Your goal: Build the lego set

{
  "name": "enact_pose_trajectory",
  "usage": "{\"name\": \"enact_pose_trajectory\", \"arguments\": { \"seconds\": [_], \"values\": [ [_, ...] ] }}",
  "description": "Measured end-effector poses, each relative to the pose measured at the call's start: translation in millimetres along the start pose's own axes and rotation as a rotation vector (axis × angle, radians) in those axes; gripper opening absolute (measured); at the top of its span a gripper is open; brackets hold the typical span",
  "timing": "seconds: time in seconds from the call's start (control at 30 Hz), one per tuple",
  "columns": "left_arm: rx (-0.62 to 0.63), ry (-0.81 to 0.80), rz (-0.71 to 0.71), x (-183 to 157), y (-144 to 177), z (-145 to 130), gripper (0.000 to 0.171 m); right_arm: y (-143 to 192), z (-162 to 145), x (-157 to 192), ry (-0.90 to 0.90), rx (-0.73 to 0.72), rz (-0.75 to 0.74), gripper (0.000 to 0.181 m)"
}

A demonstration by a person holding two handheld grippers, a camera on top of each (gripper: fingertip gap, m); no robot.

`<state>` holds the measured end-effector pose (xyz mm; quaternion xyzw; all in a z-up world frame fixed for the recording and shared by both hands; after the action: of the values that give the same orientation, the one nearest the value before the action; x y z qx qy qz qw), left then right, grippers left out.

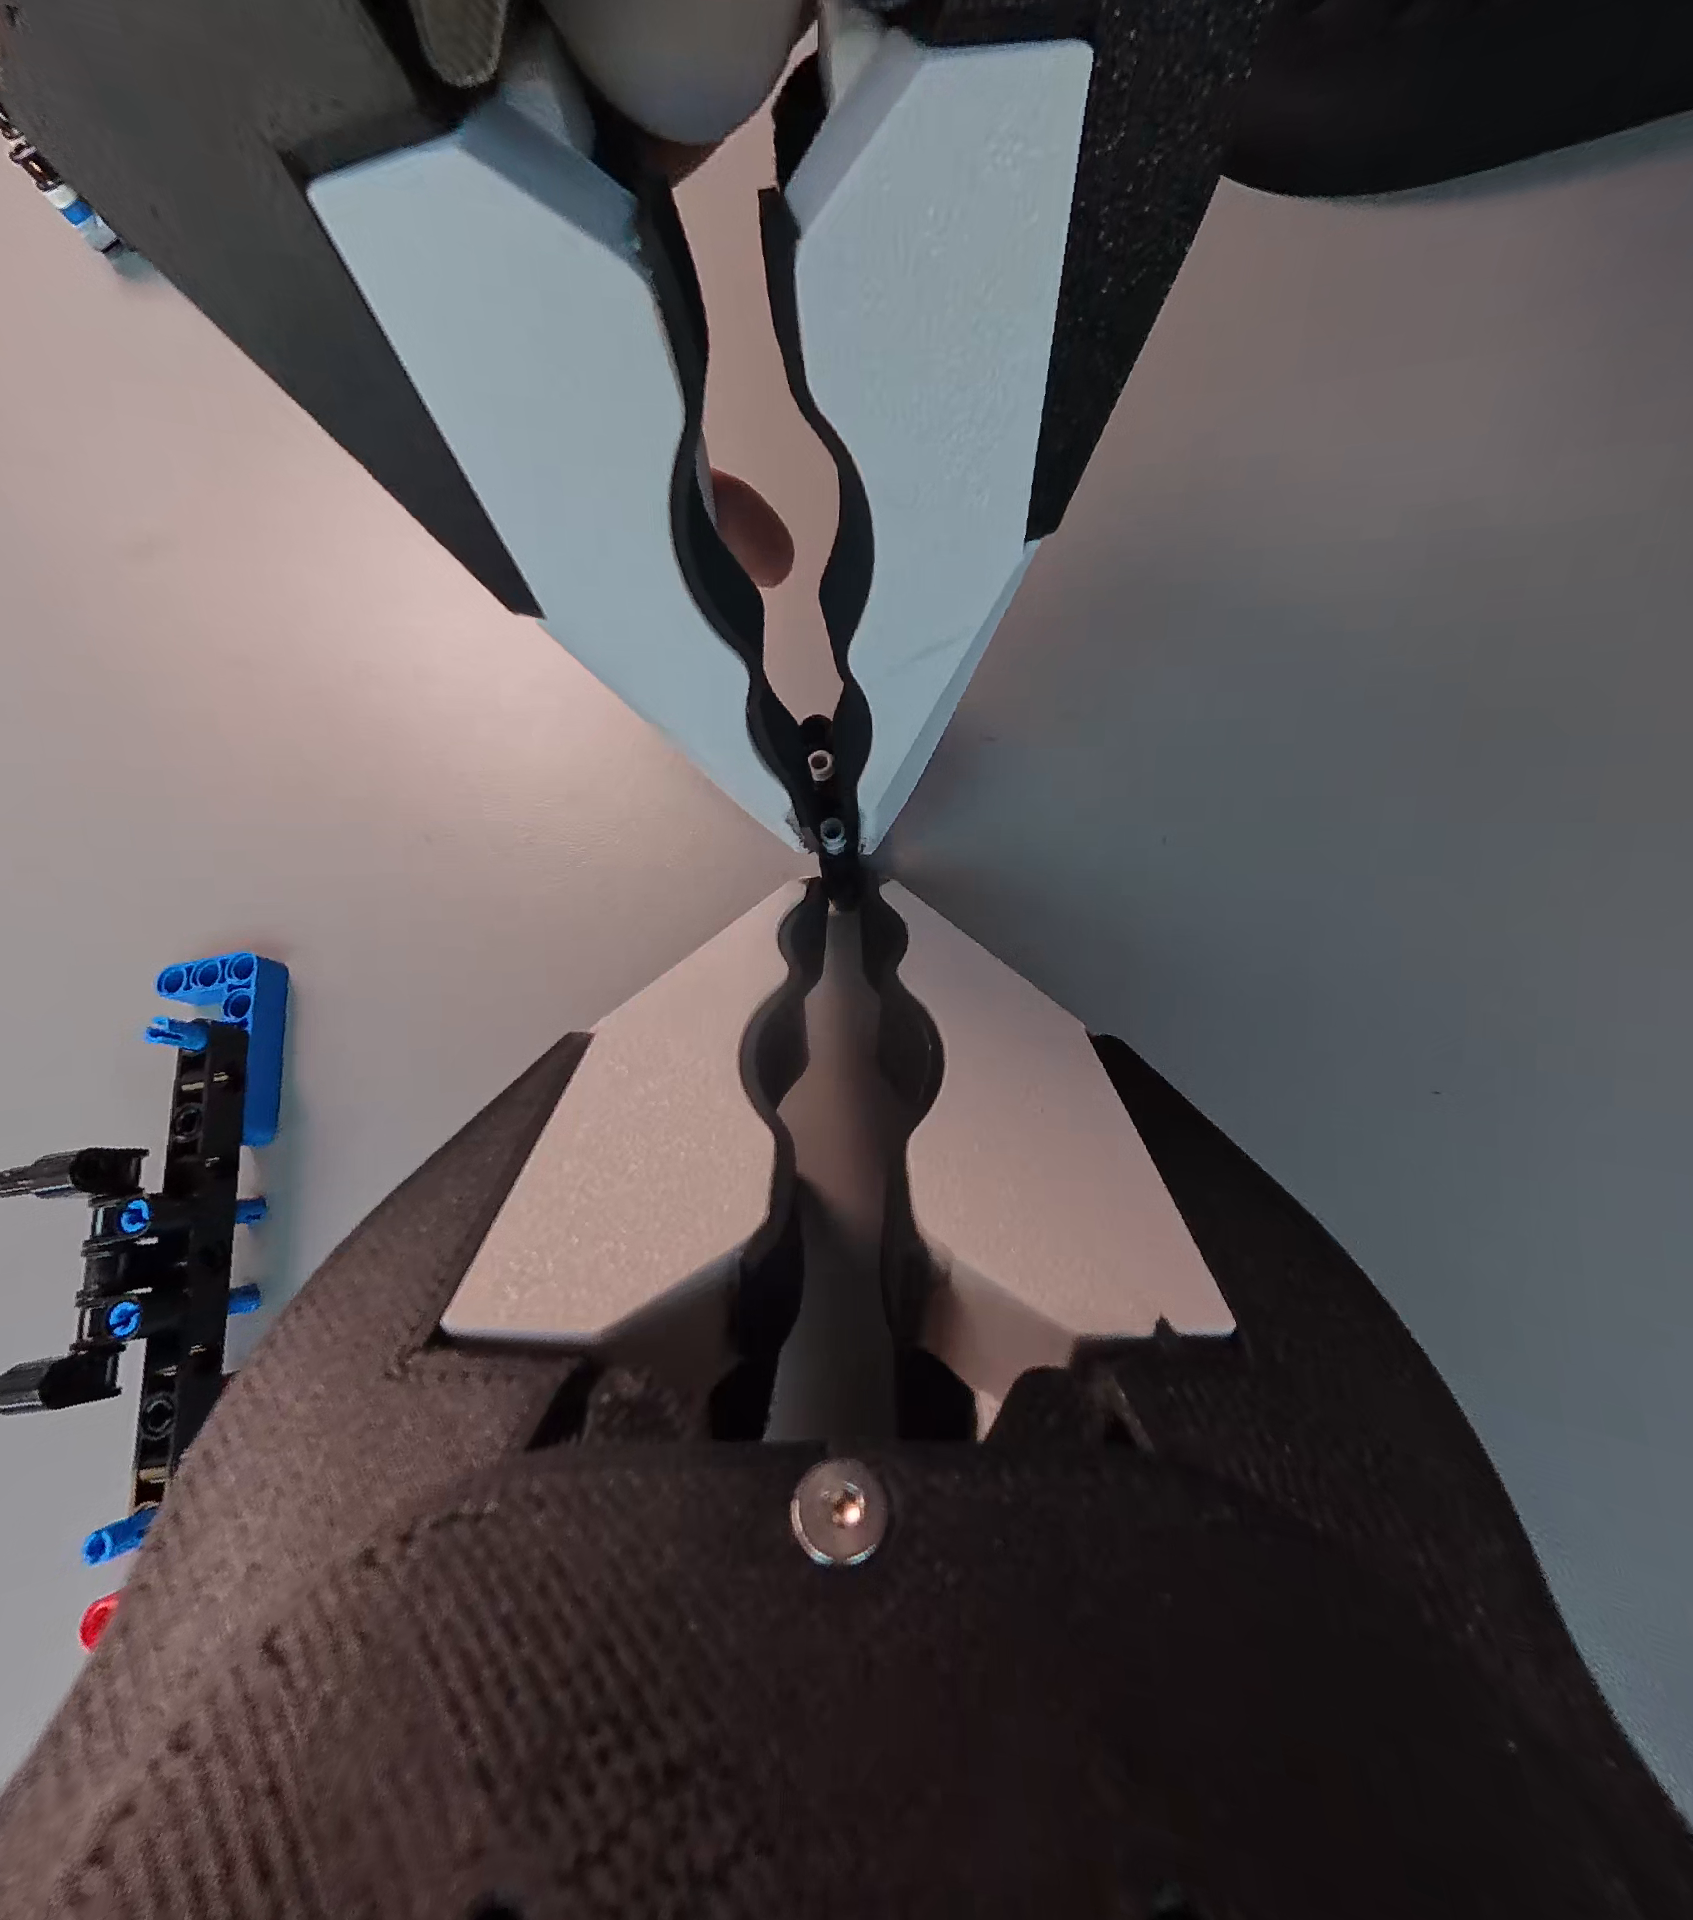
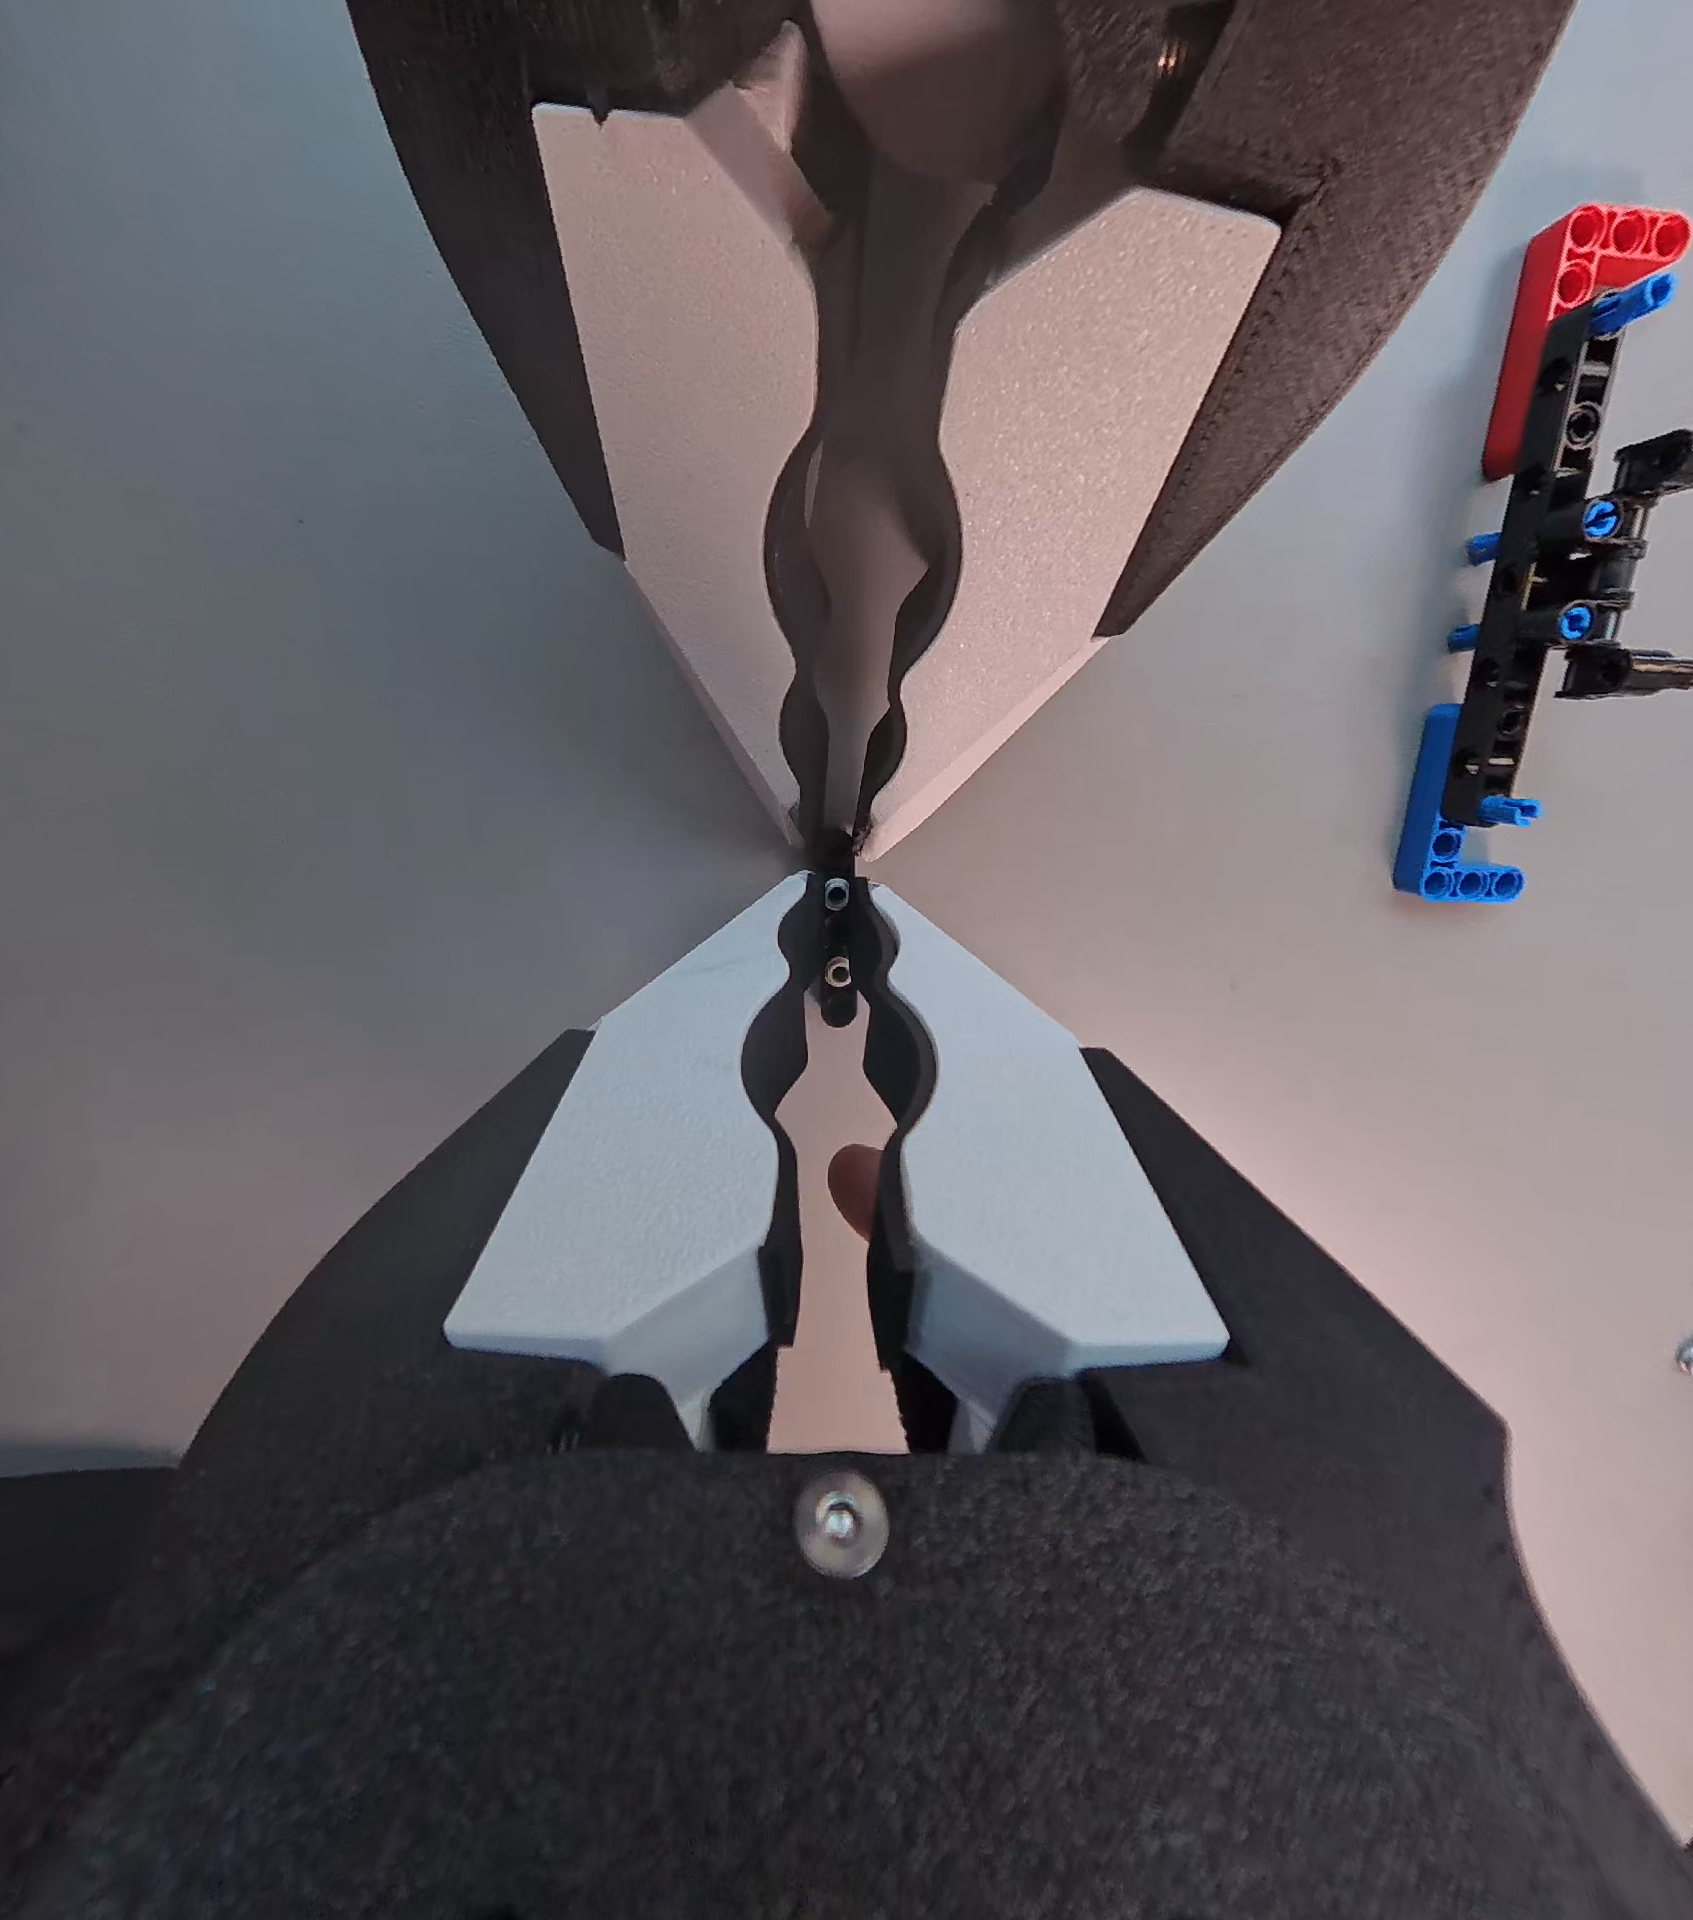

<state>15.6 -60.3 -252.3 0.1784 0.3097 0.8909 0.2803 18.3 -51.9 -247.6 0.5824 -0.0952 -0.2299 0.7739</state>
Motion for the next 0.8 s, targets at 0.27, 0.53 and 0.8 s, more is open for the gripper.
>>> {"name": "enact_pose_trajectory", "arguments": {
  "seconds": [0.27, 0.53, 0.8],
  "values": [
    [0.003, -0.014, 0.008, 0.0, 0.0, -0.5, 0.006, -0.9, 0.4, 0.7, -0.045, -0.027, 0.008, 0.002],
    [0.008, 0.0, 0.004, 0.9, 0.3, -1.1, 0.005, 6.9, 3.9, 7.8, -0.017, -0.159, -0.114, 0.013],
    [0.009, 0.003, 0.007, 0.9, 0.1, -1.1, 0.005, 0.2, 0.6, 5.8, 0.028, -0.121, -0.166, 0.004]
  ]
}}
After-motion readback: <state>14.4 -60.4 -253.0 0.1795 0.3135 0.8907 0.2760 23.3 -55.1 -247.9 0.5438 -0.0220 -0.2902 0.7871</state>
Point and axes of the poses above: each gripper's, where its closed fingertips meet, y back along the fingers, z out of its top, x = y × z across the jaws, the point moved 1 cm from there along y, back along the fingers, and after that the axes turned 1 degree about -z, right-handed, at the moved point
